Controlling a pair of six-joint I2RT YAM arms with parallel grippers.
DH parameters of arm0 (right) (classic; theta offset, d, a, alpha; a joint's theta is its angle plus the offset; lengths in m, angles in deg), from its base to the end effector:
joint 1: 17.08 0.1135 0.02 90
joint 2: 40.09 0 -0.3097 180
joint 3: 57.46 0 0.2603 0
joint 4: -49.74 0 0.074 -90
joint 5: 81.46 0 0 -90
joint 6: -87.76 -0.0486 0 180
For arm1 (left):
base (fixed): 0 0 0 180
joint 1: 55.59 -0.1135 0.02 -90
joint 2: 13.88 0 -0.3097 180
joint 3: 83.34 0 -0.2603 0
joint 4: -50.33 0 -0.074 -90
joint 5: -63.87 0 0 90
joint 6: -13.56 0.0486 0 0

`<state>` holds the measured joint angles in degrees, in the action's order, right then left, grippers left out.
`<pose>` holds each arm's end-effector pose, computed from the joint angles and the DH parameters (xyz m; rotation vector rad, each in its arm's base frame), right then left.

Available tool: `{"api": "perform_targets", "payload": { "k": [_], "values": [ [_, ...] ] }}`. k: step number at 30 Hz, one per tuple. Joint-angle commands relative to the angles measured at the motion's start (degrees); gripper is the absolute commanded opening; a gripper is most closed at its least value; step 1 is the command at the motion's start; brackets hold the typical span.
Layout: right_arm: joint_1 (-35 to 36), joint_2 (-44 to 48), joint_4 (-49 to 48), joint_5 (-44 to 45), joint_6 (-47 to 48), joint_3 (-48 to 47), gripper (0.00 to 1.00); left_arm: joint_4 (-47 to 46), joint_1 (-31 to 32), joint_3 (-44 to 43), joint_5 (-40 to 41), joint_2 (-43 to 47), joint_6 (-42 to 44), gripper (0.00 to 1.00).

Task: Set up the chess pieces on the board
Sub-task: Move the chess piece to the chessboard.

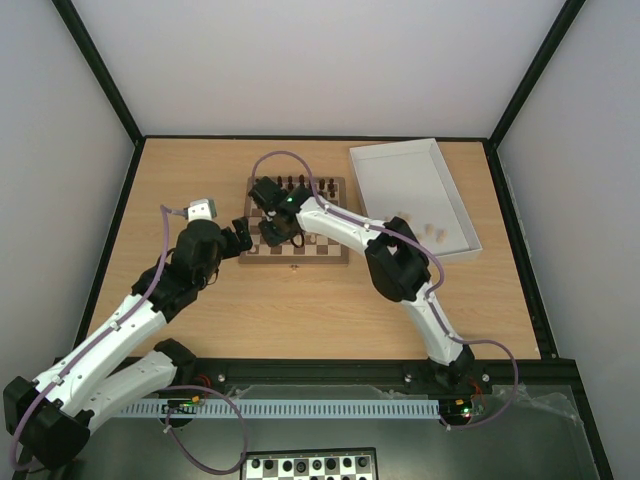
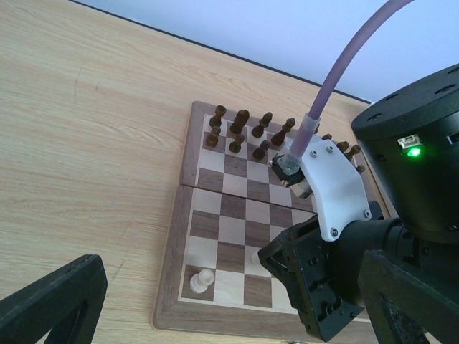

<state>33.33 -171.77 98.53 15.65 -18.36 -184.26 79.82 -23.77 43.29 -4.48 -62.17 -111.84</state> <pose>0.3601 0.4260 0.2242 -0.6957 2.4297 0.3235 0.1639 -0.0806 0.3185 -0.3042 1.9621 -0.3890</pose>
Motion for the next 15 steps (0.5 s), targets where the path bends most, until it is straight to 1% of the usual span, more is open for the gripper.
{"api": "perform_targets", "payload": {
  "k": [1,4,5,9,10,15],
  "values": [
    [0.9,1.4,2.8,-0.5,-0.8,2.1,0.11,0.2,-0.3,1.0,0.5,0.6,-0.4,0.99],
    [0.9,1.3,2.9,-0.3,-0.8,2.1,0.11,0.2,-0.3,1.0,0.5,0.6,-0.4,0.99],
    [0.9,1.1,2.9,-0.2,-0.8,2.0,0.13,0.2,-0.3,1.0,0.5,0.7,-0.4,0.99],
    [0.9,1.1,2.9,0.3,-0.9,1.9,0.28,0.2,-0.4,1.0,0.5,0.8,-0.4,0.99],
    [0.9,1.4,2.9,0.4,-0.9,1.9,0.3,0.2,-0.4,0.9,0.4,0.7,-0.5,1.0],
    [0.9,2.5,2.9,0.7,-0.8,0.9,0.31,0.0,-0.4,0.7,0.3,0.6,-0.3,0.99]
  ]
}}
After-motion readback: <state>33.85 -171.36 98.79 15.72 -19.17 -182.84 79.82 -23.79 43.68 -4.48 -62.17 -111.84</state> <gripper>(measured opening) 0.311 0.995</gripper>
